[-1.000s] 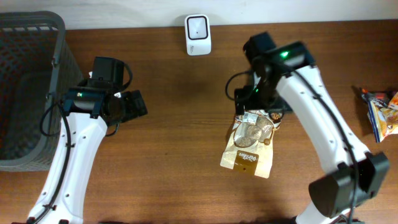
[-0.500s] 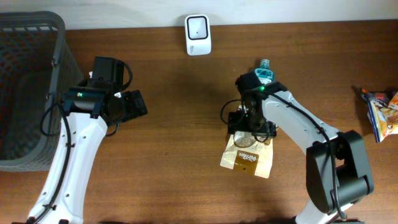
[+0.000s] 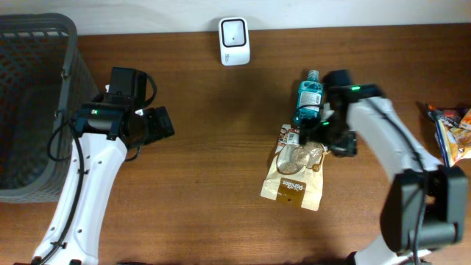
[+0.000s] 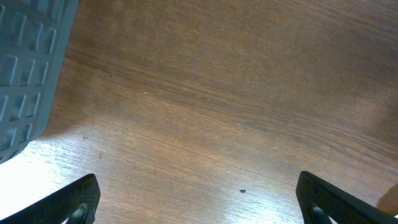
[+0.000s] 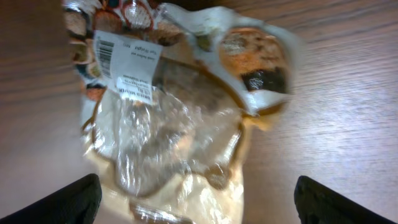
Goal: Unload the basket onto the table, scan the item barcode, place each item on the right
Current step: 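Grasp the clear plastic bag's edge with the right gripper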
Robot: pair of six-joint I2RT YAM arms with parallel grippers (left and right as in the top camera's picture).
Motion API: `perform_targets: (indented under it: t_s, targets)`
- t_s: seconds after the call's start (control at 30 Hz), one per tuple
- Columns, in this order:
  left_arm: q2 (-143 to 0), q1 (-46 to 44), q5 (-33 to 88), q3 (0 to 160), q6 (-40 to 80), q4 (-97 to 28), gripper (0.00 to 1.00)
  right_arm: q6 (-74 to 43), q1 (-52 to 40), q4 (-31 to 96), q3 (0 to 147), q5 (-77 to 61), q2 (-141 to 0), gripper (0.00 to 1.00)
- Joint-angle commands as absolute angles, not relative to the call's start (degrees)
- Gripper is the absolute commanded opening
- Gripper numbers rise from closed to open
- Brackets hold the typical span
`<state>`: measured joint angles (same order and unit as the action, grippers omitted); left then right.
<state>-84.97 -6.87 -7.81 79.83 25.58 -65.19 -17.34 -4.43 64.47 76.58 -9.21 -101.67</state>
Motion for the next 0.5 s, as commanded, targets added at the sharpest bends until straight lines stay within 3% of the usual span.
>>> perform_targets:
  t_s: [0.0,0.17,0.47]
  targets:
    - [-84.3,-6.6,-8.4,80.4,26.2,-65.2,0.99,-0.9,1.4,66.3,76.6,-24.9,-100.1,0.99]
    - [-84.3,-6.6,-8.4,80.4,26.2,-65.3,0.99,-1.8,2.5,60.9,68.3,-27.5,-100.8,0.99]
    - [-84.3,-6.6,-8.4,80.4,26.2,-65.3,0.99,-10.0,2.3,47.0,55.9,-24.9,-100.8,0.88]
